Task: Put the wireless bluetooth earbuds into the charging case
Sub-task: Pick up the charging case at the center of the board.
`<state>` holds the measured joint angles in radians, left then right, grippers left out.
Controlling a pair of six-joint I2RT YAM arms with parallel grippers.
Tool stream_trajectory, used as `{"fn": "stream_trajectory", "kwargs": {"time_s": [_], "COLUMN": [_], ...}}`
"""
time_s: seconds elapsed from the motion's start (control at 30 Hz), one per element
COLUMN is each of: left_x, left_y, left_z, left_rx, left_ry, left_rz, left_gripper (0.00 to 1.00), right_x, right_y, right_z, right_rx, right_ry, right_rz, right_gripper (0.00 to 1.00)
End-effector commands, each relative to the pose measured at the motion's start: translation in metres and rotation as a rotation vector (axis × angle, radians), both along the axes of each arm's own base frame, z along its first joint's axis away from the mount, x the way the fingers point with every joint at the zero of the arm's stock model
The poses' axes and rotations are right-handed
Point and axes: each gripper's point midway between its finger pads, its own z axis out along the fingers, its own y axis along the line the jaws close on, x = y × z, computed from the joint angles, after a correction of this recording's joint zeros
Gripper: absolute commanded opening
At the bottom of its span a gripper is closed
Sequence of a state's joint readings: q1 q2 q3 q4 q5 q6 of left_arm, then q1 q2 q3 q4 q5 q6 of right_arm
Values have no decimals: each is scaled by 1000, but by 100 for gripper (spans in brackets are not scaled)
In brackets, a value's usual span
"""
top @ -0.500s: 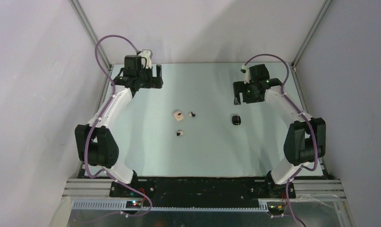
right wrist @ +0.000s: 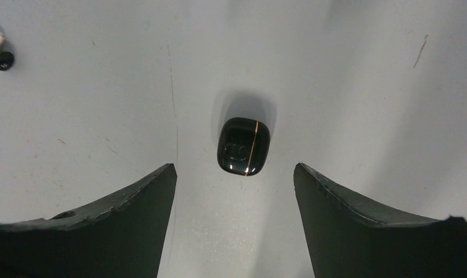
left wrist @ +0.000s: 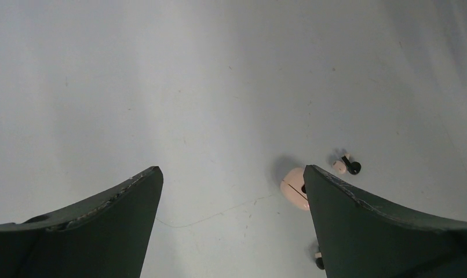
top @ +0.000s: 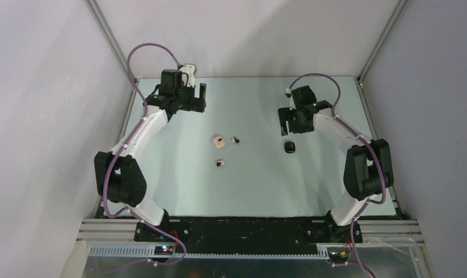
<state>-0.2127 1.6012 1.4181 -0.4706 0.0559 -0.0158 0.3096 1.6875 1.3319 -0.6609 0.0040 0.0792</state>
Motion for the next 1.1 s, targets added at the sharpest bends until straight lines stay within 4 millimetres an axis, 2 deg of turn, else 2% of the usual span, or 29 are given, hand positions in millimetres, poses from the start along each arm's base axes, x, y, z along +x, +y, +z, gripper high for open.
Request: {"fn": "stream_trajectory", "kwargs": {"time_s": [0.0, 0.4, 0.83, 1.07], "left_x": [-4, -15, -17, -18], "left_y": [-7, 13, 18, 18], "left_z": [9, 13, 13, 12], "left_rx": [58, 124, 127, 126], "left_ry": [-46, -66, -65, -63], "left_rz": [-41, 25, 54, 54], "left_gripper": [99, 100, 100, 100], "right_x": [0, -25, -28, -23], "right_y": [-2, 4, 11, 5], "right_z": [-11, -47, -78, -90], "right_rx": [-50, -77, -83, -99], "right_ry": [0, 125, 191, 201], "right_rz": [-12, -14, 4, -20], "right_gripper": [78, 72, 71, 67]}}
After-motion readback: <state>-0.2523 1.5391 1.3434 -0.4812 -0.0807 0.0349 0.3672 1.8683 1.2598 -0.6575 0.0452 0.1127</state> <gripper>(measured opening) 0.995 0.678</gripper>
